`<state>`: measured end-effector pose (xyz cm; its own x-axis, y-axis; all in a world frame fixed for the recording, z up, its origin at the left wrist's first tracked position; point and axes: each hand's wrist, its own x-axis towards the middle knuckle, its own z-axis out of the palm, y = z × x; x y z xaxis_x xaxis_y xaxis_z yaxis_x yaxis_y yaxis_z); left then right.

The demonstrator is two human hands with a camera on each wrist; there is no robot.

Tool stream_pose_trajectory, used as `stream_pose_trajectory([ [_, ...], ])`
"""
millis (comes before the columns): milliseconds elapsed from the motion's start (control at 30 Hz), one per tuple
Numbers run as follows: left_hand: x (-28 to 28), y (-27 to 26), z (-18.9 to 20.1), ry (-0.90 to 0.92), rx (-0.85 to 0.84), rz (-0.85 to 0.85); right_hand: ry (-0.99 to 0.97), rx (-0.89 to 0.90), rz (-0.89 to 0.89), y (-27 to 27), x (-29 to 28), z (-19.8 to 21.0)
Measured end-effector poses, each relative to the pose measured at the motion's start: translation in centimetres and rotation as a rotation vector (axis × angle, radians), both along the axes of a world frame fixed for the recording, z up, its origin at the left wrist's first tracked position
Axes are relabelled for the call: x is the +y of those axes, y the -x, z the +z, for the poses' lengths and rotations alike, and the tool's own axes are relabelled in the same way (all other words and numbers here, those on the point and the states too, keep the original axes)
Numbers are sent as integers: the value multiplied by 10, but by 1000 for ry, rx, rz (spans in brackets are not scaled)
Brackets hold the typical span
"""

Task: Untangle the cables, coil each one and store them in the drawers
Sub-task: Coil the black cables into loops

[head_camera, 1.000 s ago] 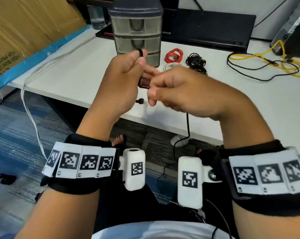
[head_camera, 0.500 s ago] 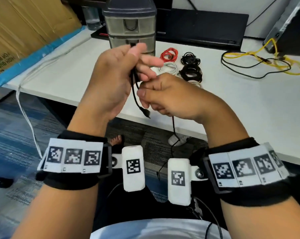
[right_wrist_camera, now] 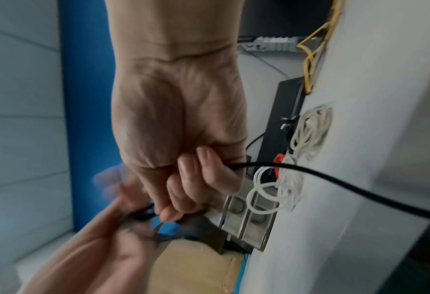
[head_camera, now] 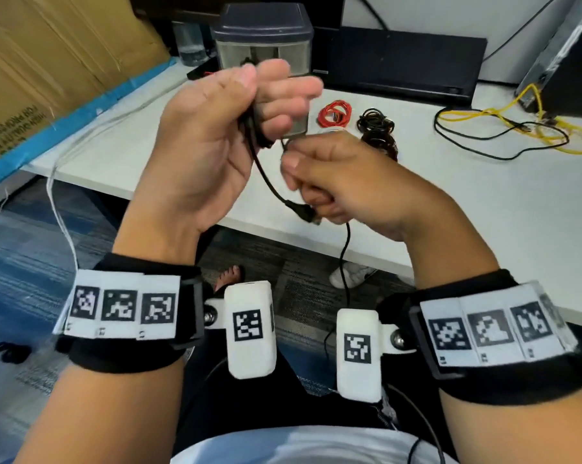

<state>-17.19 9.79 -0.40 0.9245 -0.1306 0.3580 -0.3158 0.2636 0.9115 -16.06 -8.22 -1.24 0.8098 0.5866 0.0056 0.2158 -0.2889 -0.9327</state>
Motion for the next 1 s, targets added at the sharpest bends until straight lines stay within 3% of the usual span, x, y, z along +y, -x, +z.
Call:
stream_pose_trajectory([
  [100,-6,-7,-7,-328,-20,205,108,-52,65,4,2,12],
  [200,-1,-3,-10,-574,31,199,-21,-90,2,-1,-6,25],
  [267,2,2,-5,-515,102,52,-97,-116,-61,-4,-8,25],
  [367,8,7,1,-211,111,-187,-223,-28,-120,-4,-7,18],
  [500,6,3,4,47,24,-107,-120,79,-30,1,2,9],
  [600,1,-4,4,-164,-4,104,37,46,79,6,7,14],
  [667,1,-5,3,-390,-3,193,0,7,89,6,4,27],
  [733,3,-3,3,-501,19,201,-87,-53,32,1,-1,40],
  [833,6,4,8,-419,74,56,-161,-143,-78,-7,-3,42],
  [900,9,8,10,-281,51,-96,-253,-88,-124,-10,0,33],
  [1000,9,5,9,-61,1,-133,-270,14,-145,-8,6,19],
])
